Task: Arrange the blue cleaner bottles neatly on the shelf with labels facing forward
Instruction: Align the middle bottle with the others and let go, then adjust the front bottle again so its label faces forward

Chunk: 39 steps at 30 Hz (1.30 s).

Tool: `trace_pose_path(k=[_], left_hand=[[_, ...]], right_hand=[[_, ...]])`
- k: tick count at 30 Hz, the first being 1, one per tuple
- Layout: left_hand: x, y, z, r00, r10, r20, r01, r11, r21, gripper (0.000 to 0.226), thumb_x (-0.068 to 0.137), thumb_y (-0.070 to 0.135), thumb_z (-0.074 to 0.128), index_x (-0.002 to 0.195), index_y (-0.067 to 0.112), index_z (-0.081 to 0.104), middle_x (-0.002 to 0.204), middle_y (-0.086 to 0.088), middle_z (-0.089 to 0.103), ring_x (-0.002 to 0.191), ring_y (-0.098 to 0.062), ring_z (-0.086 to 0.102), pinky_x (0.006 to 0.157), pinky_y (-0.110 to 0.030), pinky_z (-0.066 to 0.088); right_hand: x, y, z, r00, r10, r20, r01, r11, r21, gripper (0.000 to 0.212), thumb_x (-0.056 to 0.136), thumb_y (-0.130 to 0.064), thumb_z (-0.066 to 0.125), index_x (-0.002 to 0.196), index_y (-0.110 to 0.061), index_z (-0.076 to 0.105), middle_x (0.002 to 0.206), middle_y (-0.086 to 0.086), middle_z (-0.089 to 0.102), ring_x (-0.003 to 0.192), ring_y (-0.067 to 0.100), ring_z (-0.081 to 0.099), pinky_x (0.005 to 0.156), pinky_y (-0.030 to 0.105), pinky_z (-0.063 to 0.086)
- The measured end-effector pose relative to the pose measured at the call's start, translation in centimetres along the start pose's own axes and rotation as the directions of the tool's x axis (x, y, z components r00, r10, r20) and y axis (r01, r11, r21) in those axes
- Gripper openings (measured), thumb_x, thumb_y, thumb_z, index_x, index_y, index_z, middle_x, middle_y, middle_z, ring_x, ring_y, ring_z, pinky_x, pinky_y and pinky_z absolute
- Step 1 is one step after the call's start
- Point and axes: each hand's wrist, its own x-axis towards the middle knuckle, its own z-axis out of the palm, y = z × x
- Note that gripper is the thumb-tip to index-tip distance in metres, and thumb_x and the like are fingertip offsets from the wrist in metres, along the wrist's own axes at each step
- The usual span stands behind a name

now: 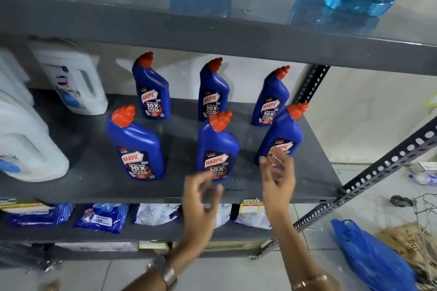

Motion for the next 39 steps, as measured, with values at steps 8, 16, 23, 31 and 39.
trace_pose_path(k=[8, 16, 23, 31, 39], left_hand=[[4.5, 0.3, 11.1, 0.959, -0.162, 0.231, 0.13, 0.98, 0.148, 0.066, 0.091, 0.021, 0.053, 0.143, 0.028, 0.013, 0.143, -0.011, 0.03, 0.133, -0.019, 0.031, 0.11, -0.025, 0.022], [8.9, -3.8, 12.8, 0.945, -0.158, 0.286, 0.104, 0.975, 0.196, 0.04, 0.091, 0.033, 0.051, 0.13, 0.024, 0.043, 0.126, -0.011, 0.044, 0.113, -0.027, 0.055, 0.095, -0.046, 0.048], [7.7, -3.5, 12.0, 0.947, -0.105, 0.303, 0.055, 0.984, 0.168, 0.026, 0.088, 0.032, 0.058, 0.112, 0.032, 0.051, 0.115, -0.005, 0.054, 0.096, -0.012, 0.062, 0.073, -0.003, 0.045], [4.8, -1.7, 10.7, 0.942, -0.144, 0.304, 0.118, 0.988, 0.103, 0.03, 0.087, 0.022, 0.06, 0.116, 0.016, 0.054, 0.117, -0.013, 0.057, 0.102, -0.017, 0.06, 0.091, -0.035, 0.05], [4.6, -1.5, 11.1, 0.946, -0.182, 0.268, 0.167, 0.983, 0.076, 0.028, 0.086, 0.023, 0.062, 0.112, 0.025, 0.053, 0.119, -0.012, 0.057, 0.101, -0.013, 0.059, 0.091, -0.033, 0.05]], right_hand=[[7.8, 2.1, -5.6, 0.959, 0.224, 0.176, -0.201, 0.97, -0.138, 0.054, 0.091, -0.019, 0.056, 0.14, -0.023, 0.032, 0.141, 0.008, 0.041, 0.127, 0.022, 0.042, 0.103, 0.041, 0.039], [10.1, 3.2, -5.8, 0.949, 0.17, 0.265, -0.171, 0.985, -0.02, 0.022, 0.093, -0.016, 0.052, 0.103, -0.036, 0.052, 0.103, -0.005, 0.061, 0.099, 0.017, 0.058, 0.079, 0.026, 0.049], [8.8, 3.8, -6.9, 0.947, 0.16, 0.279, -0.16, 0.987, -0.024, 0.021, 0.093, -0.021, 0.053, 0.109, -0.034, 0.051, 0.111, 0.004, 0.059, 0.104, 0.02, 0.059, 0.084, 0.031, 0.052], [6.0, 3.2, -8.1, 0.944, 0.149, 0.295, -0.153, 0.988, -0.009, 0.021, 0.091, -0.022, 0.054, 0.106, -0.036, 0.055, 0.109, -0.007, 0.063, 0.106, 0.016, 0.059, 0.082, 0.027, 0.053], [5.8, 2.9, -8.1, 0.949, 0.173, 0.262, -0.19, 0.981, 0.04, 0.018, 0.086, -0.03, 0.058, 0.102, -0.036, 0.061, 0.104, -0.005, 0.067, 0.092, 0.006, 0.066, 0.07, 0.021, 0.055]])
